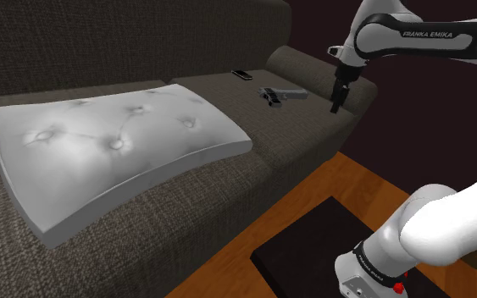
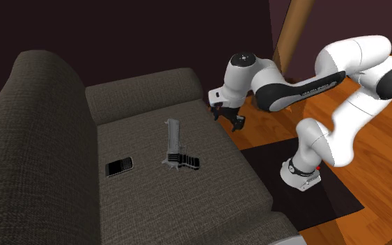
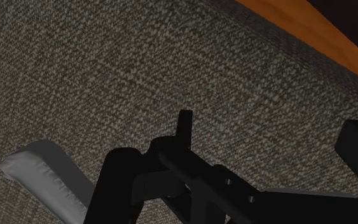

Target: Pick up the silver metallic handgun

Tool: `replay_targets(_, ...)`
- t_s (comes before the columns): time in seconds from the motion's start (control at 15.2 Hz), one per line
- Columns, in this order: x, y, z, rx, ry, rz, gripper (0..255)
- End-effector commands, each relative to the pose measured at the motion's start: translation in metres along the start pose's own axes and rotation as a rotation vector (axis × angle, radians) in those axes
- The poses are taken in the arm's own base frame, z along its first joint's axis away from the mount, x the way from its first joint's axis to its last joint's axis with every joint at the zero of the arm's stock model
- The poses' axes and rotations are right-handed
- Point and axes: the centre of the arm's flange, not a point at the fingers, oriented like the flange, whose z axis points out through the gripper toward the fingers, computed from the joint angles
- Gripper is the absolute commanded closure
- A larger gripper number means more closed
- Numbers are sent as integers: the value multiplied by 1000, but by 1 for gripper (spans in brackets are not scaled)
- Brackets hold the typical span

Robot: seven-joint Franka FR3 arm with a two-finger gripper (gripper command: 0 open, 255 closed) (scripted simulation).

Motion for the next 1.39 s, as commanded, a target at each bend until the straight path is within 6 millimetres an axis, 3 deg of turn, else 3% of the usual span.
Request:
replay_targets(0.0,15,21,5,-10,12,-92,0)
replay_targets(0.4,62,76,14,-31,50,-347,0)
replay_targets(0.79,122,118,20,-53,87,-603,0)
replay_targets(1.06,163,136,22,-66,111,-760,0)
replay_targets(1.32,166,134,43,-66,111,-760,0)
